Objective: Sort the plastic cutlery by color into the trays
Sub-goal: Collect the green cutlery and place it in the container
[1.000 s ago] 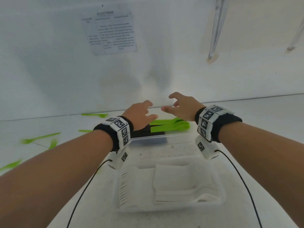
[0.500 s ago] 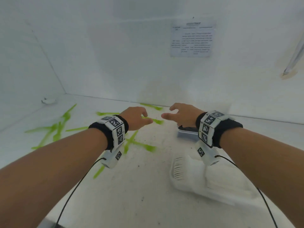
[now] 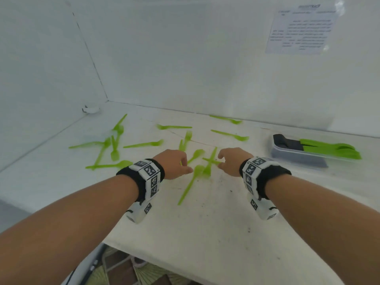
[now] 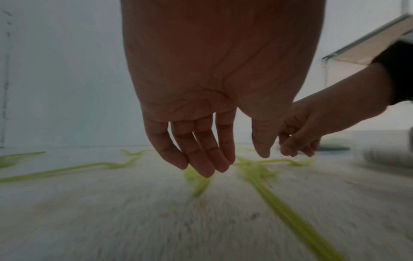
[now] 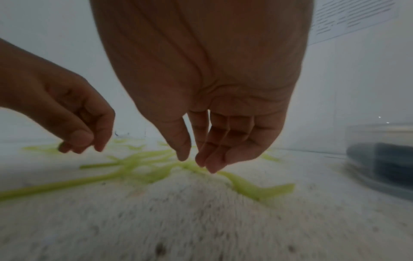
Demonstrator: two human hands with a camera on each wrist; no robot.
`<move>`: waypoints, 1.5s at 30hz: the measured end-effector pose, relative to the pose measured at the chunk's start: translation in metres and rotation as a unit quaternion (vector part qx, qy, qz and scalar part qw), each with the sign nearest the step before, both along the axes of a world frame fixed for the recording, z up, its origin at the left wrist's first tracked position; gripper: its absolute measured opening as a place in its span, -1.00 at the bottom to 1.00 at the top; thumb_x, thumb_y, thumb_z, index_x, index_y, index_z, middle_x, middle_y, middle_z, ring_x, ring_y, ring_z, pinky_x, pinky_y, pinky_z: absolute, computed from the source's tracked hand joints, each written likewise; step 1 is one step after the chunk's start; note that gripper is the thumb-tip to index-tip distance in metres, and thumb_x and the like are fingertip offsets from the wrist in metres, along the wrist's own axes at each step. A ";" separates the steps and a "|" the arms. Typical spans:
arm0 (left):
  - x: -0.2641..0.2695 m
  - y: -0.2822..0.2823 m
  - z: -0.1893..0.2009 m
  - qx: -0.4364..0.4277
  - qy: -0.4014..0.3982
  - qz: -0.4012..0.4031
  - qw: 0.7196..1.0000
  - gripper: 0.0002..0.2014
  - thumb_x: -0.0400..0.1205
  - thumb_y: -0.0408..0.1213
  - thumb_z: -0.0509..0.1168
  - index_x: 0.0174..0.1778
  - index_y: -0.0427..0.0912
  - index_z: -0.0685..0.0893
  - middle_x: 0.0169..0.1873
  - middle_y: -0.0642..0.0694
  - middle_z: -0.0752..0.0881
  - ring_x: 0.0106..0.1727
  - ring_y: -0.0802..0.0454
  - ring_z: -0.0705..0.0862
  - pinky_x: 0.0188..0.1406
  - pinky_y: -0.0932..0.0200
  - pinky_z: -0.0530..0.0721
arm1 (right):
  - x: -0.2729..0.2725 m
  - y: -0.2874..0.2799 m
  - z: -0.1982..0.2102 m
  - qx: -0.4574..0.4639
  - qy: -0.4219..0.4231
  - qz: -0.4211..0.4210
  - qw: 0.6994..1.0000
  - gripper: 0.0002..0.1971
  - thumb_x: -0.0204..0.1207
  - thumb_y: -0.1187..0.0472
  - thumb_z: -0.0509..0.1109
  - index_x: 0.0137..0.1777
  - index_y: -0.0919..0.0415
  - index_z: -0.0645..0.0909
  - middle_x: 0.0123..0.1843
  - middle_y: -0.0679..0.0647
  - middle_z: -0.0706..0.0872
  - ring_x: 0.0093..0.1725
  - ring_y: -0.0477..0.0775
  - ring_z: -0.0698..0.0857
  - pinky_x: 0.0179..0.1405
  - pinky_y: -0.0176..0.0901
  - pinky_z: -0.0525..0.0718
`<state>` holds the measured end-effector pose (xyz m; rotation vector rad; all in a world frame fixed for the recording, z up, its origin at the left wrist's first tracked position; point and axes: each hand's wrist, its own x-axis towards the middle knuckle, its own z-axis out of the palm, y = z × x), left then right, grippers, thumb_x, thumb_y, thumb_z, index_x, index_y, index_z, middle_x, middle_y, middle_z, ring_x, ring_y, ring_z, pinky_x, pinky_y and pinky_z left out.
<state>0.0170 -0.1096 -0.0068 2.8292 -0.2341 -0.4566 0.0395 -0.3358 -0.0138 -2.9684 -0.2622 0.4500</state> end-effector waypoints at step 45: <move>0.034 0.048 -0.039 0.012 0.004 -0.050 0.999 -0.75 0.68 -0.12 0.28 -0.18 -0.02 0.31 -0.26 -0.01 0.51 -0.28 -0.04 0.49 -0.32 0.06 0.38 | 0.061 0.047 -0.035 0.108 -0.064 0.077 0.989 -0.54 0.72 0.12 0.16 0.60 -0.11 0.27 0.07 0.07 0.66 0.07 0.21 0.71 0.00 0.03 0.66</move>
